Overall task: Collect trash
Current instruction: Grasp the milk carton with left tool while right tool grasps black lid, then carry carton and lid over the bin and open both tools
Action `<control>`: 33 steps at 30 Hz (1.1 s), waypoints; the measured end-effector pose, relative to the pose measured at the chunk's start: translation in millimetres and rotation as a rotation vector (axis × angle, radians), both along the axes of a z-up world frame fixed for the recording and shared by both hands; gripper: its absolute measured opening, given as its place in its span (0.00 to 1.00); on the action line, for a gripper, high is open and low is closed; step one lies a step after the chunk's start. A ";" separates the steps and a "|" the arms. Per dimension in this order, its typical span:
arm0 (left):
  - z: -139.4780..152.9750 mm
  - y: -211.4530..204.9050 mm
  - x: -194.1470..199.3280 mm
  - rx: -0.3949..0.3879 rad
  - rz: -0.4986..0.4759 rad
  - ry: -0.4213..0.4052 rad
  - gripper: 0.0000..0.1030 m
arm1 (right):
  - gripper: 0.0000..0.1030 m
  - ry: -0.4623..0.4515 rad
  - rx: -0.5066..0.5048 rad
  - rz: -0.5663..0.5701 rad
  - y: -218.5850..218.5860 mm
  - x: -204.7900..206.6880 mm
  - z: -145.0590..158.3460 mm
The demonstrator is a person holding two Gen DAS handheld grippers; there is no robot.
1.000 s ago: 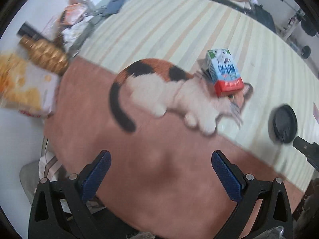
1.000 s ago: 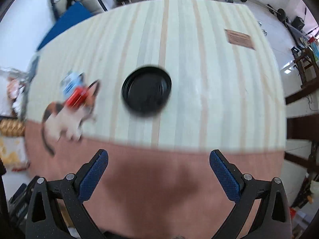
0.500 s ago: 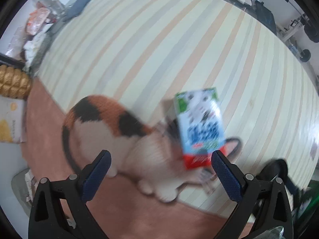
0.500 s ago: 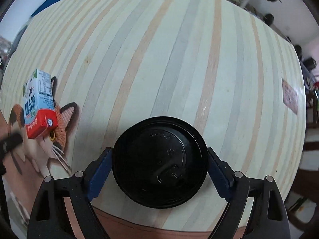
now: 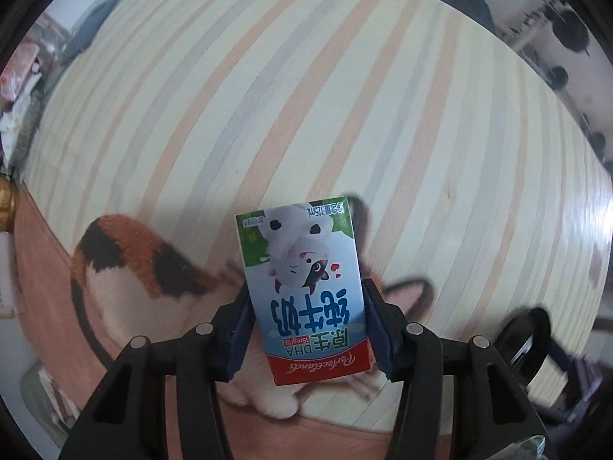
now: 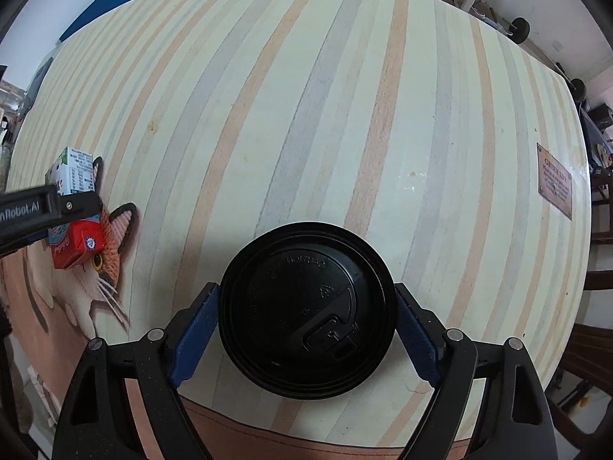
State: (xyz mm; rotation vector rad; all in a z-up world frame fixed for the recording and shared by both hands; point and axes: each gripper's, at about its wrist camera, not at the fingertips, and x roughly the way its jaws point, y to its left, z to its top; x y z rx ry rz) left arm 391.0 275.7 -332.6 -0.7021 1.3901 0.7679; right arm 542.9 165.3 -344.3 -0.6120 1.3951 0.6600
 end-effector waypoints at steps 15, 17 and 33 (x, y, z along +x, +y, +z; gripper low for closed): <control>-5.5 -93.6 -91.8 -0.029 -0.012 0.032 0.48 | 0.85 0.070 -0.083 0.107 -43.4 -56.4 -15.9; -4.6 -94.9 -90.7 -0.023 -0.017 0.033 0.48 | 0.86 0.069 -0.092 0.095 -46.3 -57.6 -19.8; 18.7 -82.5 -109.8 0.032 -0.001 -0.001 0.47 | 0.85 0.023 -0.075 0.086 -55.2 -85.7 -19.5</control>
